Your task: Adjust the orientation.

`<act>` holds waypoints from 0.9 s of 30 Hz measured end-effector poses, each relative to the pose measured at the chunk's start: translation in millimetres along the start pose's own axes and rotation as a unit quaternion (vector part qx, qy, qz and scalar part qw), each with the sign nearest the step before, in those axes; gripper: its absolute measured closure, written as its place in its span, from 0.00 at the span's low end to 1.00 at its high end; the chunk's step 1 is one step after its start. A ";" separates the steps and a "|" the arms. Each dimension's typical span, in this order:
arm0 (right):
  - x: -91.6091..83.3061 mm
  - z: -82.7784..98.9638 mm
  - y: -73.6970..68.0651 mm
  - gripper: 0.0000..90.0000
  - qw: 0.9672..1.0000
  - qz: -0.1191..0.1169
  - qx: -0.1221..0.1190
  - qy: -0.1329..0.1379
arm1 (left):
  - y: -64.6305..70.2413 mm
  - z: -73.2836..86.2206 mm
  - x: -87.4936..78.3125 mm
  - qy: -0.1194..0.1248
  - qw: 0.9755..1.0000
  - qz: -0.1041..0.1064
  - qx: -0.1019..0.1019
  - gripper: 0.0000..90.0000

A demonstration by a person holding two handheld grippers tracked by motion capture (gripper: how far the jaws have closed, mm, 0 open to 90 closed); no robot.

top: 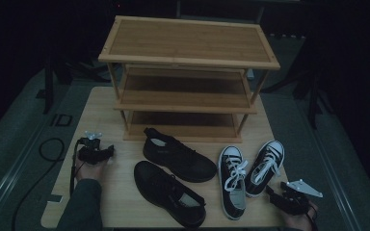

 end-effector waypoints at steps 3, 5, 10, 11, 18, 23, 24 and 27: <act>0.0 -0.1 0.0 0.40 1.000 0.000 0.000 0.000 | 1.7 -0.5 -5.0 0.001 1.000 0.015 -0.005 0.48; 0.1 -0.3 0.2 0.40 1.000 -0.001 -0.001 0.000 | 4.1 -0.5 -10.0 0.002 1.000 0.017 0.001 0.52; 0.1 -0.3 0.2 0.40 1.000 -0.001 -0.001 -0.001 | 8.6 -3.8 -26.3 0.010 0.999 0.039 0.006 0.53; 0.1 -0.3 0.2 0.40 1.000 -0.001 -0.001 -0.001 | 9.3 -4.6 -29.0 0.007 0.999 0.044 0.008 0.53; 0.2 -0.3 0.3 0.40 1.000 -0.001 -0.001 0.000 | 22.1 -7.6 -45.7 -0.005 0.997 0.074 0.035 0.63; 0.3 -0.2 0.7 0.40 1.000 -0.002 -0.003 0.000 | 29.2 -10.1 -54.4 -0.005 0.994 0.102 0.040 0.65; 0.3 -0.2 0.6 0.40 1.000 -0.002 -0.002 0.001 | 33.8 -11.8 -58.4 -0.009 0.993 0.109 0.049 0.65; 0.3 -0.1 0.7 0.39 1.000 -0.002 -0.002 0.001 | 38.5 -13.3 -62.6 -0.011 0.992 0.115 0.059 0.65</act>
Point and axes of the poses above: each handheld gripper's, and its own axes: x roughly forward along the jaws, z roughly out of its underside, y roughly to its right, the point moved 2 cm from there along x, roughly forward along the jaws, and after that the axes turned 8 degrees about z, right-handed, at the moved point
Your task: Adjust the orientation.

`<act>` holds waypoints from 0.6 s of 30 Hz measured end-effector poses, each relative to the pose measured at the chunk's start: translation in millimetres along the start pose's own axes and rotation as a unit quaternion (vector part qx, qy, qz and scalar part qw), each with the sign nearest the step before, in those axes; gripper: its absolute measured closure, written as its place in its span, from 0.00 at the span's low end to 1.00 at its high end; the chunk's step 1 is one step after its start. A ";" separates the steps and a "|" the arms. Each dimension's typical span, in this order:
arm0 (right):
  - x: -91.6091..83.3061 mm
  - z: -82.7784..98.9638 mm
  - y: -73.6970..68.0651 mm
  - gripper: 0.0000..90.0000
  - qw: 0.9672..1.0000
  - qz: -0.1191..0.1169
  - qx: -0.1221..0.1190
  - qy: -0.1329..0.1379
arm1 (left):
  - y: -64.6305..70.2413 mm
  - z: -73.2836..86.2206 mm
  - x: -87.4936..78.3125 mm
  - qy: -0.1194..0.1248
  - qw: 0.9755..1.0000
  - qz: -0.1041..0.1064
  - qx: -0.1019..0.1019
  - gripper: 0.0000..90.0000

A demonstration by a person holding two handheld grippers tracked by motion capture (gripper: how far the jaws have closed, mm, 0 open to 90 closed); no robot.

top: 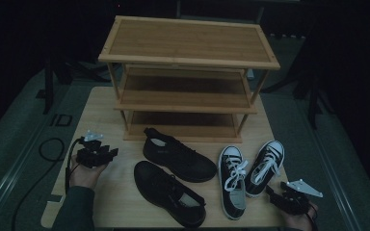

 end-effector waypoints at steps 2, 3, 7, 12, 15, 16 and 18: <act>0.0 0.1 0.0 0.40 1.000 0.000 0.000 0.000 | 6.5 -2.2 -3.5 -0.002 1.000 0.000 0.011 0.64; 0.0 0.1 0.0 0.39 1.000 0.000 0.000 0.000 | 9.2 -3.1 -4.9 -0.003 1.000 0.001 0.015 0.62; 0.0 0.1 0.0 0.39 1.000 0.000 0.000 0.000 | 14.8 -4.8 -5.4 -0.010 1.000 0.010 0.023 0.61; 0.0 0.2 0.0 0.39 1.000 0.000 0.000 0.001 | 19.9 -4.9 -4.1 -0.018 0.999 0.018 0.033 0.59; 0.0 0.3 0.0 0.39 1.000 0.000 0.001 0.001 | 23.8 -5.1 -4.9 -0.017 0.999 0.022 0.036 0.59; 0.0 0.3 0.0 0.39 1.000 0.000 0.001 0.001 | 26.6 -5.6 -6.0 -0.017 0.999 0.026 0.038 0.59; 0.0 0.4 0.0 0.39 1.000 0.000 0.001 0.001 | 30.2 -6.5 -7.6 -0.016 0.999 0.026 0.044 0.58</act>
Point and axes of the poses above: each handheld gripper's, and its own axes: x roughly forward along the jaws, z roughly out of its underside, y roughly to its right, the point moved 2 cm from there along x, roughly forward along the jaws, and after that the axes turned 8 degrees about z, right-handed, at the moved point
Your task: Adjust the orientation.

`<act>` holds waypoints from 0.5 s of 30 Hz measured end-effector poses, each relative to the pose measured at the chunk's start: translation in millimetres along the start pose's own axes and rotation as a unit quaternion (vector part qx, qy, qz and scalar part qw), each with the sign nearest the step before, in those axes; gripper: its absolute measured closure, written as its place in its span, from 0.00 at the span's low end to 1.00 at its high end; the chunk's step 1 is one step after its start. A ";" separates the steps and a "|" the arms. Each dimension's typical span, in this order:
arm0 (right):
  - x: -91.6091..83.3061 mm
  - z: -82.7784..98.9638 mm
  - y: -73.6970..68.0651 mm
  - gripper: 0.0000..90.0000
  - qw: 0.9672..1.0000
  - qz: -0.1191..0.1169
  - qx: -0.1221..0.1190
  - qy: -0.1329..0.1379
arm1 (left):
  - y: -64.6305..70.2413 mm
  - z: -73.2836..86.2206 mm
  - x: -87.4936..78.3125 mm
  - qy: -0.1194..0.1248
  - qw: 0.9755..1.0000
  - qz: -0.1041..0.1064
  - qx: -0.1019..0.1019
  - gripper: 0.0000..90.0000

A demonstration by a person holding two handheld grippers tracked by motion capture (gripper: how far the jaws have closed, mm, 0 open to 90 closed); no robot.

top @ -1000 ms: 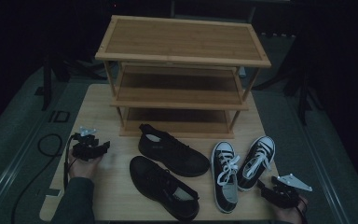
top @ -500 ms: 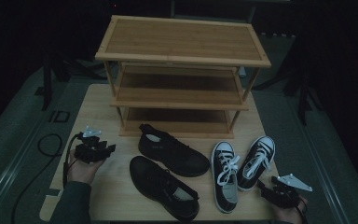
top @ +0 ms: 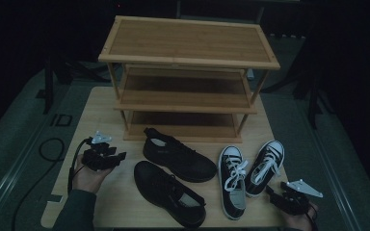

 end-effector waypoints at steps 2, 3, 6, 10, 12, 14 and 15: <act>0.0 0.1 0.0 0.39 1.000 0.000 0.000 0.000 | 2.9 -1.0 -0.8 0.001 1.000 -0.001 0.003 0.58; 0.0 0.1 0.0 0.39 1.000 0.000 0.000 0.000 | 2.9 -1.0 -0.8 0.001 1.000 -0.001 0.003 0.58; 0.0 0.2 0.1 0.39 1.000 0.000 0.000 0.001 | 8.3 -3.1 -2.2 0.004 1.000 -0.001 0.006 0.58; 0.0 0.3 0.0 0.39 1.000 0.000 0.000 0.001 | 14.8 -4.4 -2.2 0.004 1.000 0.007 0.009 0.57; 0.0 0.3 0.1 0.39 1.000 0.000 0.000 0.001 | 18.2 -4.7 -1.7 0.006 1.000 0.013 0.014 0.57; 0.0 0.3 0.1 0.39 1.000 0.000 0.000 0.001 | 21.9 -4.6 -0.3 0.003 1.000 0.016 0.016 0.57; 0.0 0.3 0.1 0.39 1.000 0.000 0.000 0.001 | 21.9 -4.6 -0.3 0.003 1.000 0.016 0.016 0.57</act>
Point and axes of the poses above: each handheld gripper's, and its own axes: x roughly forward along the jaws, z roughly out of its underside, y roughly to its right, the point moved 2 cm from there along x, roughly forward along the jaws, and after that the axes turned 8 degrees about z, right-handed, at the moved point
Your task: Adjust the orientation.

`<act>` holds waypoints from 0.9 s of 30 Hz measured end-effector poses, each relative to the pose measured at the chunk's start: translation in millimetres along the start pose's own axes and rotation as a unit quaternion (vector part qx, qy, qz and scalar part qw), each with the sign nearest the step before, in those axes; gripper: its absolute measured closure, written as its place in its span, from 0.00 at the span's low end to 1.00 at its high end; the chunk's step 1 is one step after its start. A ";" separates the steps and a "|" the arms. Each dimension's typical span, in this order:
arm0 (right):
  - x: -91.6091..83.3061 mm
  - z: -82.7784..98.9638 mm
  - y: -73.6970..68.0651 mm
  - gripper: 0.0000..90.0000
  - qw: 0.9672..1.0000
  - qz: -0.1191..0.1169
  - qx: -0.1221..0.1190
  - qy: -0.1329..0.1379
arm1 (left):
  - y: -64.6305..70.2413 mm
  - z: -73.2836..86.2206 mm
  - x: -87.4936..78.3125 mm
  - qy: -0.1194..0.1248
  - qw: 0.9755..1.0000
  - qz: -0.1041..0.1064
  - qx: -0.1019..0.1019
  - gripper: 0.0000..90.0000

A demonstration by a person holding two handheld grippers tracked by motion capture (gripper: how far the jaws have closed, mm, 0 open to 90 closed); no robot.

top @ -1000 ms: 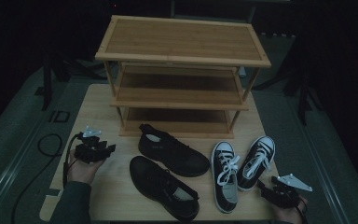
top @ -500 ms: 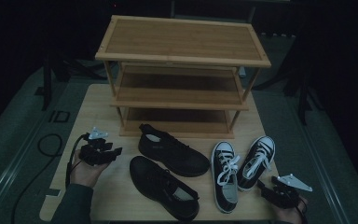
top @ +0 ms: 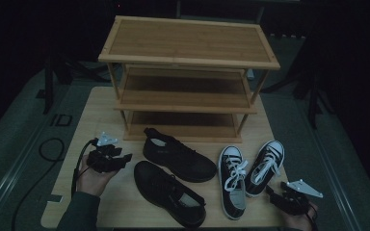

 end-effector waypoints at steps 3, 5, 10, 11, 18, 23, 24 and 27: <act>0.0 0.0 0.0 0.39 1.000 0.000 0.000 0.000 | 6.3 -0.3 1.6 -0.001 1.000 0.004 0.005 0.57; 0.0 0.0 0.1 0.39 1.000 0.000 0.000 0.000 | 9.3 -0.9 1.9 0.001 1.000 0.006 0.005 0.57; 0.0 0.0 0.0 0.39 1.000 0.000 0.000 0.000 | 14.1 -1.8 3.5 0.000 1.000 0.010 0.008 0.57; 0.0 0.0 0.0 0.39 1.000 0.000 0.000 0.000 | 16.3 -1.8 4.0 0.000 1.000 0.012 0.008 0.57; -0.1 0.2 -0.1 0.39 1.000 0.000 0.000 0.000 | 23.1 -2.3 4.3 0.002 1.000 0.017 0.013 0.56; -0.1 0.2 -0.1 0.39 1.000 0.001 0.000 0.000 | 28.6 -3.2 4.0 0.006 1.000 0.024 0.017 0.56; -0.1 0.2 -0.1 0.39 1.000 0.001 0.000 0.000 | 29.5 -3.3 3.8 0.007 0.999 0.025 0.020 0.56; -0.1 0.2 -0.2 0.39 1.000 0.001 0.000 0.000 | 34.7 -4.5 3.8 0.008 0.999 0.030 0.027 0.55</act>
Point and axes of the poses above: each handheld gripper's, and its own axes: x roughly forward along the jaws, z roughly out of its underside, y roughly to its right, the point moved 2 cm from there along x, roughly forward along the jaws, and after that the axes turned 8 degrees about z, right-handed, at the moved point
